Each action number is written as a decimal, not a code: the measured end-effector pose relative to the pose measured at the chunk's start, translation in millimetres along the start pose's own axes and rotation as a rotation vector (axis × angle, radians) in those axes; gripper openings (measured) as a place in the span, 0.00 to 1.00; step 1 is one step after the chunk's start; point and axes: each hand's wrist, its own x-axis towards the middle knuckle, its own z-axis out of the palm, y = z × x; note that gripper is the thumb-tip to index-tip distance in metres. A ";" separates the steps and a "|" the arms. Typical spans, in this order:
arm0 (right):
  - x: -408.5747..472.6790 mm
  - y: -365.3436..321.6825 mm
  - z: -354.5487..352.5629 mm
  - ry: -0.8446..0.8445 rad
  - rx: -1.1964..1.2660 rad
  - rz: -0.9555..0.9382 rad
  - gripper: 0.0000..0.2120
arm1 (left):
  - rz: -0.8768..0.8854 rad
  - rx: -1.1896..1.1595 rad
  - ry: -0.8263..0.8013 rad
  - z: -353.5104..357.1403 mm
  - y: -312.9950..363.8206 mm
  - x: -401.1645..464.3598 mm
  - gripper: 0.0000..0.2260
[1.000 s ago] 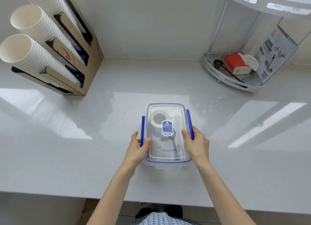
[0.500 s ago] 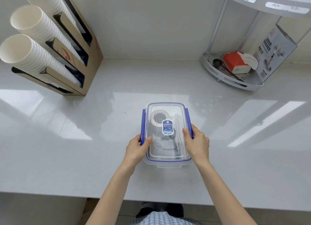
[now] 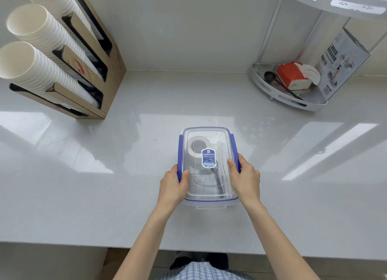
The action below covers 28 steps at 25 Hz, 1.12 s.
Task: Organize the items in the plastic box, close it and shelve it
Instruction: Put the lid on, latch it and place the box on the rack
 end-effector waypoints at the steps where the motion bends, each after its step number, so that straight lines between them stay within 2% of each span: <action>1: -0.8 -0.6 -1.0 -0.017 0.011 0.006 0.17 | -0.015 -0.046 -0.014 -1.6 0.0 -0.2 0.14; 3: -2.8 -2.0 -5.6 -0.073 0.075 0.037 0.18 | -0.075 -0.188 -0.051 -4.3 -1.1 -0.5 0.17; 7: -11.7 4.0 -18.7 -0.229 0.136 0.188 0.28 | -0.197 -0.424 -0.134 -10.3 -6.8 2.7 0.20; 12: -13.2 15.1 -28.5 -0.257 0.215 0.229 0.23 | -0.246 -0.584 -0.181 -12.9 -4.8 4.8 0.18; 16: -4.2 4.7 -34.7 -0.214 0.304 0.189 0.17 | -0.218 -0.636 -0.188 -18.9 8.7 11.9 0.18; 21: 13.5 -13.3 -58.2 -0.148 0.297 0.088 0.13 | -0.146 -0.672 -0.209 -21.0 38.0 19.4 0.18; 28: 49.6 -50.3 -115.4 -0.095 0.358 -0.062 0.09 | 0.007 -0.732 -0.329 -33.0 103.0 34.0 0.20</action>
